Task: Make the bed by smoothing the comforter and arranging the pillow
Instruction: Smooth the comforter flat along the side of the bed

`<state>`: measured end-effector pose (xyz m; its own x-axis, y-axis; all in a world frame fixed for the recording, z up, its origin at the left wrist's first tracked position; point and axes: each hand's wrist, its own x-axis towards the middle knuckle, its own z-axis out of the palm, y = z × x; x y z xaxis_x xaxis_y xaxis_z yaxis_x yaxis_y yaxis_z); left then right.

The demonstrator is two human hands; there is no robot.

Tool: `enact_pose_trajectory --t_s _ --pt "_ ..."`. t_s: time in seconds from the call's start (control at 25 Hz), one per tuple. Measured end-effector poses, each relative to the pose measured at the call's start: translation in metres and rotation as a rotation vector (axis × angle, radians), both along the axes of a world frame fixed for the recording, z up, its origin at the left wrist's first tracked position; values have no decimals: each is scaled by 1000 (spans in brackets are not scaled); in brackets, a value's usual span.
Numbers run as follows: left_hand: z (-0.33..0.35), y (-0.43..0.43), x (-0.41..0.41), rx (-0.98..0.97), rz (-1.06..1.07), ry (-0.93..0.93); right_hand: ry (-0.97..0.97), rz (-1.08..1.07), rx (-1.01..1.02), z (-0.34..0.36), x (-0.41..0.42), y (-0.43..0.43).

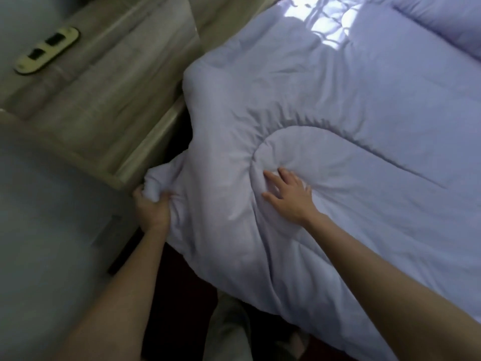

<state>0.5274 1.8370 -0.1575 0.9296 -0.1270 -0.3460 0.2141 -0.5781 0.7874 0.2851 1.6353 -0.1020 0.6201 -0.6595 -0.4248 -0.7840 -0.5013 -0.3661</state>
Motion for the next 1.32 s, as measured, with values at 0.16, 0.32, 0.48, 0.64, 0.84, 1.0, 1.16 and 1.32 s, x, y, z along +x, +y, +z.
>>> enact_pose_trajectory --t_s 0.16,0.32,0.48,0.64,0.84,1.0,1.16,1.32 --pt "19 101 -10 150 228 -90 82 166 -49 1 16 25" --pt "16 148 7 348 215 -324 150 364 -49 -8 18 50" --pt "-18 136 11 462 160 -41 103 288 -153 -16 -18 42" --pt "-18 38 -61 514 -42 4 116 -33 -249 -35 -102 56" --pt "15 -110 -182 305 -886 -569 61 -308 -369 -35 -183 64" --pt "-11 -145 -243 367 -1377 -782 93 -474 -360 -55 -244 58" --pt "-26 -127 -228 433 -1231 -872 159 -766 -366 -69 -361 57" --pt "-22 -127 -214 543 -901 -702 282 -1018 -346 -68 -488 84"
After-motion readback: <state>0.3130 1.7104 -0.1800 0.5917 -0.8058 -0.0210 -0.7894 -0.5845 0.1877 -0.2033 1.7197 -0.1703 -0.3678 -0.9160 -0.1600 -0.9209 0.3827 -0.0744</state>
